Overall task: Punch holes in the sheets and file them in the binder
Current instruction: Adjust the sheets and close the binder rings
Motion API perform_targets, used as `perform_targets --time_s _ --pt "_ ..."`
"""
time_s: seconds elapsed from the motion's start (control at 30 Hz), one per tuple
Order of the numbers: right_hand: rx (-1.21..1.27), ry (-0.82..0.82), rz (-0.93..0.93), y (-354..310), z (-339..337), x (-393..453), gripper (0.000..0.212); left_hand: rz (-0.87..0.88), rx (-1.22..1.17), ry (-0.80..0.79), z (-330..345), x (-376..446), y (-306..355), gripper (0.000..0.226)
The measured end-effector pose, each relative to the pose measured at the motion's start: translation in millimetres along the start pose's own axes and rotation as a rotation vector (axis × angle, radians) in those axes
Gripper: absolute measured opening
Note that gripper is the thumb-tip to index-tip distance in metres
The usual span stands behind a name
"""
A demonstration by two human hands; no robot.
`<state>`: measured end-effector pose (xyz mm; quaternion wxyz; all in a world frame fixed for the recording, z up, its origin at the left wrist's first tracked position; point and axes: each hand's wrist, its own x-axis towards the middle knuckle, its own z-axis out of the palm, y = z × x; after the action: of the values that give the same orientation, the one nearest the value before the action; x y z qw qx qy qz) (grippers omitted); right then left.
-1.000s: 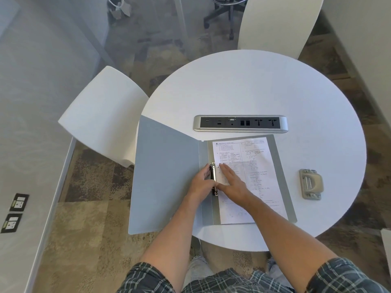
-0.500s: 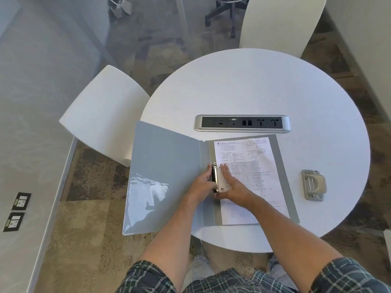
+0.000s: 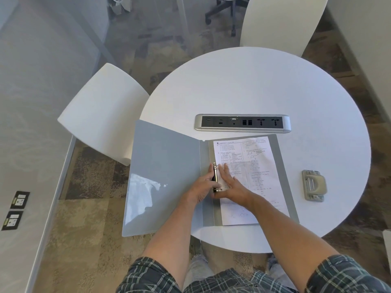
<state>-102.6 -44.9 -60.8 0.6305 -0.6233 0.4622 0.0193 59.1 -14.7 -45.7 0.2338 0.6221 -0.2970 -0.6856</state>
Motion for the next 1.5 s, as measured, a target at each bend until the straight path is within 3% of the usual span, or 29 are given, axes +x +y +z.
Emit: perform_targets --time_s 0.33,0.47,0.6,0.7,0.83,0.97,1.07,1.23,1.5 --pt "0.168 -0.003 0.039 -5.1 -2.3 -0.3 0.11 0.024 0.147 0.066 6.5 -6.6 3.9 0.084" --pt "0.235 0.083 -0.003 -6.4 -6.2 -8.2 0.1 0.054 0.283 0.116 8.0 -7.2 -3.5 0.086" --pt "0.009 0.323 -0.034 4.6 -9.9 -24.4 0.079 0.052 0.344 0.159 9.4 -8.8 -10.6 0.088" --pt "-0.068 0.519 0.037 22.0 -11.0 -36.3 0.072 0.087 0.368 0.234 15.1 -15.8 -11.4 0.085" --pt "-0.306 0.664 0.192 36.3 -18.4 -57.3 0.072 0.116 0.407 0.32 23.0 -24.0 -17.1 0.087" --pt "-0.368 0.797 0.412 38.3 -19.9 -75.6 0.077 0.084 0.435 0.228 26.3 -30.8 -15.8 0.104" --pt "-0.292 0.809 0.525 34.6 -19.1 -77.4 0.076 0.057 0.492 0.14 26.8 -31.0 -13.7 0.114" --pt "-0.07 0.844 0.616 28.7 -30.7 -75.0 0.079 0.045 0.607 0.18 32.1 -32.7 -13.2 0.105" --pt "-0.066 0.858 0.663 31.3 -35.2 -77.4 0.077 0.074 0.575 0.205 34.8 -29.4 -20.6 0.106"
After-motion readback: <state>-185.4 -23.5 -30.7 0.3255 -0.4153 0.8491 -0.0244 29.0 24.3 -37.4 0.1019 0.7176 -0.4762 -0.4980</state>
